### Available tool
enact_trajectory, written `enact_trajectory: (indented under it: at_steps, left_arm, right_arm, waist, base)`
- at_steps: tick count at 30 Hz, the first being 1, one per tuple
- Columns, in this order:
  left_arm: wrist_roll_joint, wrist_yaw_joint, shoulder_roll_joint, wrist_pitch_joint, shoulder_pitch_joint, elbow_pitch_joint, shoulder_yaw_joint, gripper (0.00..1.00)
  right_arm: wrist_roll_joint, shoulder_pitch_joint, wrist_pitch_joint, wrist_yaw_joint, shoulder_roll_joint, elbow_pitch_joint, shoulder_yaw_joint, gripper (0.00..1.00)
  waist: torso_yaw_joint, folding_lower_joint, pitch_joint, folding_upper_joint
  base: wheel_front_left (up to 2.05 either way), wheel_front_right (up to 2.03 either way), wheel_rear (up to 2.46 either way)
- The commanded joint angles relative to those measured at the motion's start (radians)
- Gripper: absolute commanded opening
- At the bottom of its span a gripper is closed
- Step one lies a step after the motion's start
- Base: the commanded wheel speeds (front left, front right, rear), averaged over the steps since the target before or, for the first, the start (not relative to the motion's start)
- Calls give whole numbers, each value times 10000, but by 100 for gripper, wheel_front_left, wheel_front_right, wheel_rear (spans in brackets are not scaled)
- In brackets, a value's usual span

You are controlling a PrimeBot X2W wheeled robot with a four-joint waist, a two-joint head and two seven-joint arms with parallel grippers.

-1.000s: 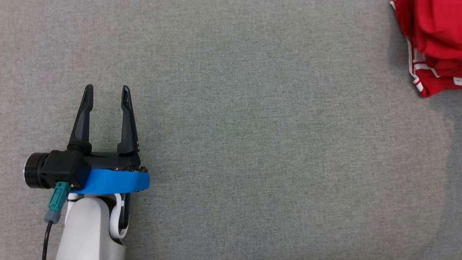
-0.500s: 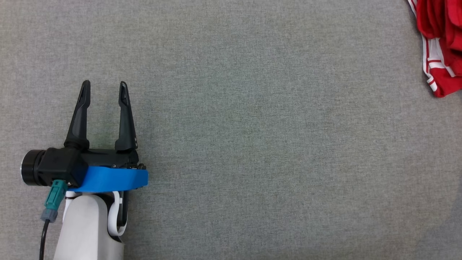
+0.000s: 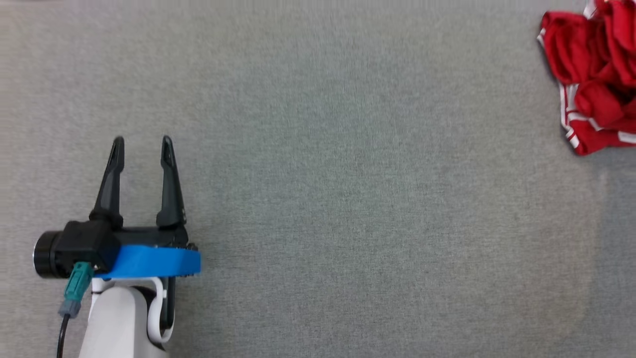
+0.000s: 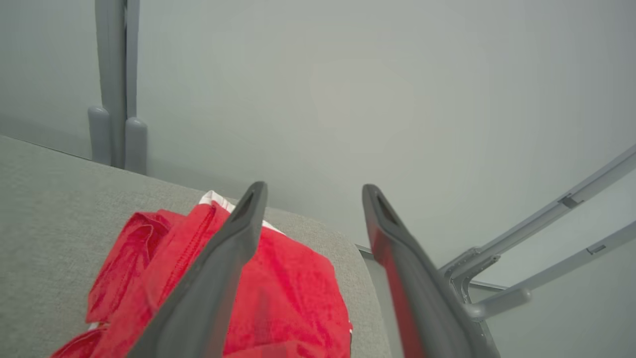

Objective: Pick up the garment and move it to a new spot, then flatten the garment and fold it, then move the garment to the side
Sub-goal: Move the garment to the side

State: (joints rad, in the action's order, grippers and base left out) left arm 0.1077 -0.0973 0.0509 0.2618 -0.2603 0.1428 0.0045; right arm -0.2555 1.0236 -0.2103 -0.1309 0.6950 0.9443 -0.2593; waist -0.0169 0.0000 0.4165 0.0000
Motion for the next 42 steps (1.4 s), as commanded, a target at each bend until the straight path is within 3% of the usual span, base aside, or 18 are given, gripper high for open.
enact_trajectory:
  at_steps: [1,10,23,33,42]
  left_arm:
    - [50,40,-8,42,122,7,64,100]
    - [46,76,-5,42,1112,228,384,100]
    - [111,-21,-7,42,1980,735,330,100]
    - [126,-28,-6,42,2326,827,288,100]
    - [67,-9,-7,42,2393,758,238,100]
  right_arm:
    - [47,-154,-65,2,-113,-15,-26,100]
    - [-278,-1592,-540,1,-1964,-1028,-146,100]
    - [-205,-5325,-546,1,-4210,-4287,766,100]
    - [243,-8063,-549,1,-5467,-5981,2025,100]
    - [1011,-9409,-165,1,-6156,-7542,2883,100]
  waist:
    - [-157,0,-217,0]
    - [59,0,-1745,0]
    - [328,0,-3148,0]
    - [278,0,-3743,0]
    - [121,0,-3865,0]
  base:
    - [0,0,0]
    - [0,0,0]
    - [0,0,0]
    - [0,0,0]
    - [0,0,0]
